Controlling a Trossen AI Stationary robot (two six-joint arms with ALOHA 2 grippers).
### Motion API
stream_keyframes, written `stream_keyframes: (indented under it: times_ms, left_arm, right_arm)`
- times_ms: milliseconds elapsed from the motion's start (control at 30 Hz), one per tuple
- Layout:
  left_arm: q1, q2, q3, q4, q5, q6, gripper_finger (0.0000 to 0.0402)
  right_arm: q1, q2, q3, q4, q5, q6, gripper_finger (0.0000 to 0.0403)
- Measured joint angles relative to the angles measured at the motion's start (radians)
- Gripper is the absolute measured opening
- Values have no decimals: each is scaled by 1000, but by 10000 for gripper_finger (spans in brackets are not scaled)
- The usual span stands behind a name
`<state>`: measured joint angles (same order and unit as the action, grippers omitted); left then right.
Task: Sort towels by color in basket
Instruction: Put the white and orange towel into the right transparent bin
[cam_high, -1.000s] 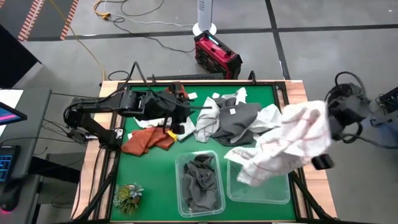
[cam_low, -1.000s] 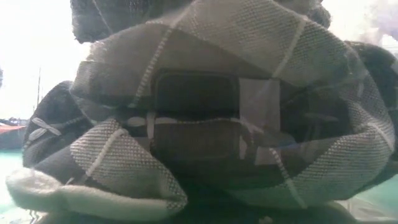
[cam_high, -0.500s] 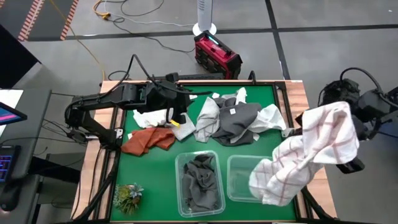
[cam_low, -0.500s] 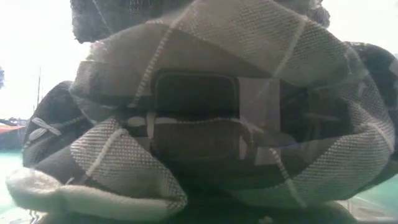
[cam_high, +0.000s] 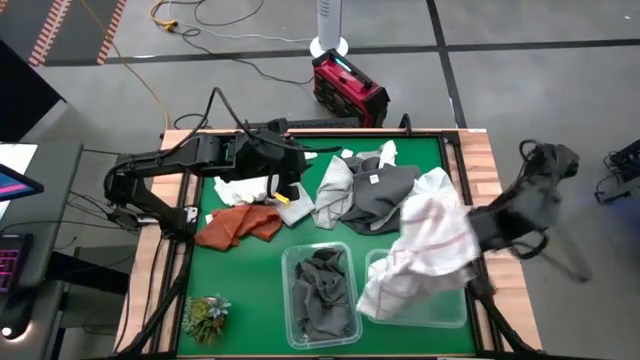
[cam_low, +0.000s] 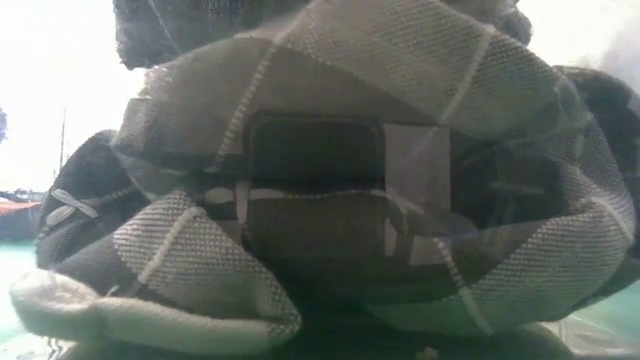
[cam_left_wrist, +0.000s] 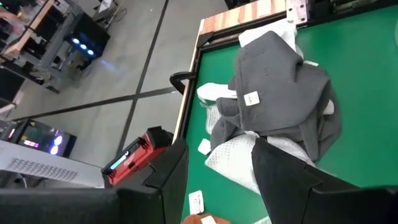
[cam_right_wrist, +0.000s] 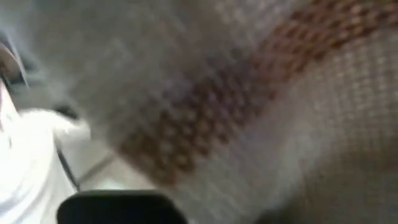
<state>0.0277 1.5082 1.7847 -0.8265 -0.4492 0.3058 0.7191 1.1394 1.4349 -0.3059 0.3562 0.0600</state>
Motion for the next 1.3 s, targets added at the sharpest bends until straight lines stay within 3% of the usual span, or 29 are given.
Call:
stream_keyframes:
  times_ms: [267,600,700,833,1033,1300]
  left_arm:
    - [-4,0,0,-105,1,-32,167]
    - [-4,0,0,-173,1,-93,167]
    - [-4,0,0,-165,1,-93,167]
    - [-4,0,0,-148,1,-94,167]
    - [-4,0,0,-147,1,-94,167]
    - [-4,0,0,-147,1,-94,167]
  right_arm:
    - [-23,43,-1,-308,13,357,32]
    - [79,87,0,-946,32,1163,33]
    - [101,138,0,-1066,31,1314,34]
    - [110,205,0,-1018,5,1293,32]
    - [111,277,-1,-887,-49,1132,32]
    - [80,327,-1,-728,-36,905,32]
